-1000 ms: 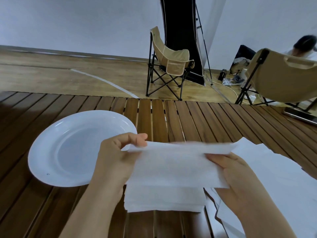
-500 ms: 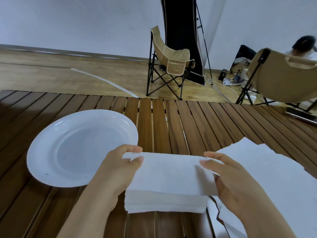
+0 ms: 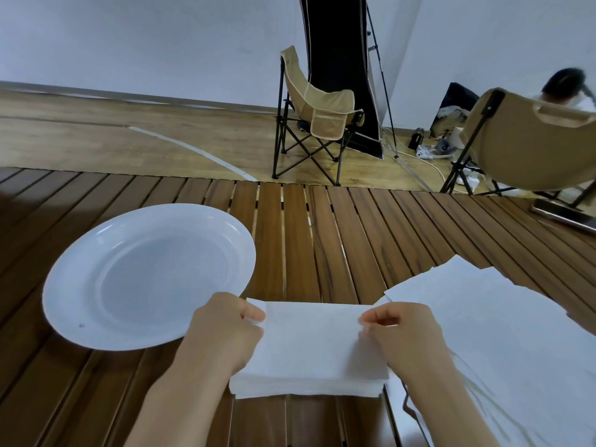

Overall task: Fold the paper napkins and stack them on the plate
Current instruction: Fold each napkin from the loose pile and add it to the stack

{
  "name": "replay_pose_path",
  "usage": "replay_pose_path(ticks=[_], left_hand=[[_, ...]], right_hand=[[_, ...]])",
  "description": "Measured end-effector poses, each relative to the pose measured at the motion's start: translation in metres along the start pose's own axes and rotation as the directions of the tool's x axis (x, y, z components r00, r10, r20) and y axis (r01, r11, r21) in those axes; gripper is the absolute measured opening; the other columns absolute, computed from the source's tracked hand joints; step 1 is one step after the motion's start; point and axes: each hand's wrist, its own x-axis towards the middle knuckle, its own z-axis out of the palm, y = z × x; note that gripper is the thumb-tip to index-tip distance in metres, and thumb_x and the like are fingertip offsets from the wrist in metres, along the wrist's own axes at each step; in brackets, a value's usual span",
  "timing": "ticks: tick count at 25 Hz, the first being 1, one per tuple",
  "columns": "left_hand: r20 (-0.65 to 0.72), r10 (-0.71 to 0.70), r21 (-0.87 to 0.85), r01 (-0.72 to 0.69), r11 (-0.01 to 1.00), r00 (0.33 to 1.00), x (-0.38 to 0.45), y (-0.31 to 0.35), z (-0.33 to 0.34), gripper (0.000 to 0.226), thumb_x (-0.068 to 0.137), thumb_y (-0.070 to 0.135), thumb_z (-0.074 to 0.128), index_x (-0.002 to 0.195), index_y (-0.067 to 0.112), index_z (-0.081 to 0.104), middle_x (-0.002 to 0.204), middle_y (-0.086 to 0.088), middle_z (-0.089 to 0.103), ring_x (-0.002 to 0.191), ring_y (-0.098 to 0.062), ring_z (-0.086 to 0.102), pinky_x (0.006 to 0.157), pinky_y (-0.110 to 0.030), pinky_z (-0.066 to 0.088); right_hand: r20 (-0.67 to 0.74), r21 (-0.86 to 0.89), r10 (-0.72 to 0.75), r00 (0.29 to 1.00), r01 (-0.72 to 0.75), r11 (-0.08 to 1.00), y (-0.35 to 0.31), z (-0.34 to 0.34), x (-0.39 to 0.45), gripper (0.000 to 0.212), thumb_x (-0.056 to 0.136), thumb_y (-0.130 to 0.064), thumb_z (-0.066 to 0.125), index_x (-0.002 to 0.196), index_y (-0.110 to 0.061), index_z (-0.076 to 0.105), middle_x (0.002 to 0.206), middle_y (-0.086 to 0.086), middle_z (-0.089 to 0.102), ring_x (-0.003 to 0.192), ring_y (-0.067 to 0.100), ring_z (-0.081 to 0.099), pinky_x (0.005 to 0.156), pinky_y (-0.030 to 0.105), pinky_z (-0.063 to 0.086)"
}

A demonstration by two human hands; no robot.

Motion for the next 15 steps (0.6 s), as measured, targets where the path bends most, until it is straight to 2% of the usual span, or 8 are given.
replay_pose_path(ticks=[3, 6, 7, 9, 11, 12, 14, 15], left_hand=[[0.011, -0.004, 0.019, 0.003, 1.000, 1.000, -0.003, 0.002, -0.001, 0.020, 0.092, 0.015, 0.057, 0.105, 0.026, 0.068, 0.106, 0.004, 0.059, 0.082, -0.010, 0.053, 0.052, -0.010, 0.033], [0.048, 0.000, 0.035, -0.001, 0.999, 0.999, -0.005, 0.006, -0.004, 0.022, 0.092, 0.018, 0.056, 0.074, 0.027, 0.063, 0.078, 0.008, 0.057, 0.064, -0.009, 0.051, 0.053, -0.012, 0.038], [0.056, -0.004, 0.044, 0.002, 0.999, 0.998, -0.005, 0.006, -0.005, 0.027, 0.092, 0.019, 0.056, 0.066, 0.027, 0.057, 0.072, 0.008, 0.055, 0.061, -0.010, 0.050, 0.053, -0.014, 0.039], [0.033, -0.011, 0.102, 0.008, 0.995, 0.999, -0.007, 0.006, -0.005, 0.033, 0.093, 0.020, 0.052, 0.061, 0.023, 0.048, 0.064, 0.005, 0.048, 0.054, -0.012, 0.045, 0.047, -0.014, 0.034], [-0.005, -0.015, 0.120, 0.015, 0.993, 1.000, -0.008, 0.005, -0.005, 0.031, 0.095, 0.021, 0.047, 0.065, 0.014, 0.049, 0.064, -0.001, 0.045, 0.053, -0.012, 0.041, 0.045, -0.014, 0.029], [-0.002, -0.014, 0.111, 0.015, 0.994, 1.000, -0.009, 0.006, -0.005, 0.028, 0.096, 0.022, 0.046, 0.072, 0.011, 0.056, 0.069, -0.005, 0.052, 0.055, -0.012, 0.044, 0.046, -0.015, 0.031], [0.036, -0.012, 0.102, 0.008, 0.995, 0.999, -0.013, 0.010, -0.006, 0.026, 0.096, 0.024, 0.047, 0.089, 0.011, 0.068, 0.084, -0.007, 0.063, 0.063, -0.011, 0.051, 0.051, -0.014, 0.036], [0.055, -0.009, 0.105, 0.003, 0.995, 0.998, -0.015, 0.012, -0.006, 0.027, 0.096, 0.025, 0.047, 0.095, 0.011, 0.069, 0.088, -0.008, 0.065, 0.066, -0.010, 0.052, 0.054, -0.014, 0.037]], right_hand=[[-0.003, -0.070, -0.010, 1.000, 0.010, 0.998, -0.002, 0.001, 0.000, 0.022, 0.088, -0.007, 0.059, 0.087, -0.023, 0.073, 0.090, -0.004, 0.068, 0.072, 0.005, 0.054, 0.051, 0.011, 0.034], [-0.019, -0.159, -0.004, 1.000, 0.001, 0.987, -0.006, -0.001, -0.001, 0.019, 0.091, -0.010, 0.059, 0.097, -0.023, 0.071, 0.102, 0.000, 0.064, 0.079, 0.011, 0.054, 0.053, 0.013, 0.037], [-0.030, -0.191, -0.020, 0.999, 0.014, 0.981, -0.005, -0.002, -0.001, 0.018, 0.091, -0.011, 0.057, 0.101, -0.021, 0.069, 0.107, 0.001, 0.062, 0.084, 0.013, 0.054, 0.058, 0.015, 0.040], [-0.078, -0.304, -0.060, 0.995, 0.034, 0.952, 0.000, -0.005, -0.002, 0.023, 0.092, -0.013, 0.054, 0.112, -0.019, 0.064, 0.121, 0.003, 0.056, 0.096, 0.018, 0.053, 0.078, 0.024, 0.045], [-0.114, -0.501, -0.046, 0.992, -0.018, 0.865, 0.008, -0.009, -0.002, 0.031, 0.093, -0.021, 0.049, 0.124, -0.022, 0.056, 0.141, 0.002, 0.042, 0.121, 0.023, 0.046, 0.097, 0.037, 0.040], [-0.105, -0.570, 0.002, 0.994, -0.062, 0.820, 0.011, -0.011, -0.003, 0.033, 0.095, -0.024, 0.045, 0.126, -0.024, 0.054, 0.150, 0.000, 0.032, 0.134, 0.024, 0.035, 0.104, 0.042, 0.035], [-0.056, -0.598, 0.133, 0.990, -0.140, 0.789, 0.014, -0.014, -0.003, 0.030, 0.096, -0.021, 0.036, 0.119, -0.026, 0.054, 0.157, -0.001, 0.020, 0.145, 0.025, 0.019, 0.111, 0.047, 0.027], [-0.035, -0.597, 0.174, 0.984, -0.160, 0.786, 0.013, -0.015, -0.004, 0.026, 0.095, -0.019, 0.032, 0.106, -0.026, 0.054, 0.155, 0.001, 0.023, 0.143, 0.026, 0.020, 0.111, 0.047, 0.026]])
